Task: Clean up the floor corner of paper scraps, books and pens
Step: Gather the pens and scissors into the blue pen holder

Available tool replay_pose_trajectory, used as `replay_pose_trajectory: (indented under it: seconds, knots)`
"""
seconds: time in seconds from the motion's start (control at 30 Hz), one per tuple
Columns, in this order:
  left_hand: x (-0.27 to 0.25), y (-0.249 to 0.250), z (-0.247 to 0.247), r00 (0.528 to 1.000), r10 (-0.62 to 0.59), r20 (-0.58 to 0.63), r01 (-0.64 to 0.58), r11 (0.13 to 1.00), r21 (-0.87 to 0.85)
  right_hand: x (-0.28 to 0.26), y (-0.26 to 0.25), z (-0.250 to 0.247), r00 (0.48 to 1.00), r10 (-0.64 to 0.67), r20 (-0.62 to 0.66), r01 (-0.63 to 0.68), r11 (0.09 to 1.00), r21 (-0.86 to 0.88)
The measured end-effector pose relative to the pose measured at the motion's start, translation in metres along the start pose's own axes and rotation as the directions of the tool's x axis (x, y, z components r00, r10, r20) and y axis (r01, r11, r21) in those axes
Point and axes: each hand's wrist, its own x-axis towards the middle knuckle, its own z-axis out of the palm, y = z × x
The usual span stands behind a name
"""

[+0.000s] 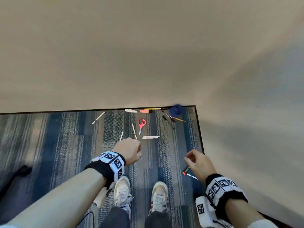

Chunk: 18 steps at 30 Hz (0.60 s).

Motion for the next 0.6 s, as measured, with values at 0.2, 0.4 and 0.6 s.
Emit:
replay_pose_trajectory:
  seconds: [0.2, 0.4, 0.6]
  knots:
    - [0.164, -0.049, 0.171, 0.996, -0.041, 0.081, 0.039, 0.999, 0.028, 0.142, 0.114, 0.142, 0.987, 0.076, 0.144, -0.043, 0.974, -0.221]
    - [0.307, -0.067, 0.289, 0.998, -0.035, -0.047, 0.040, 0.992, 0.122, 0.249, 0.194, 0.239, 0.988, 0.075, 0.131, -0.030, 0.948, -0.317]
    - [0.391, -0.101, 0.332, 0.956, -0.114, -0.271, 0.158, 0.977, 0.144, 0.321, 0.231, 0.282, 0.996, -0.030, 0.079, 0.055, 0.944, -0.325]
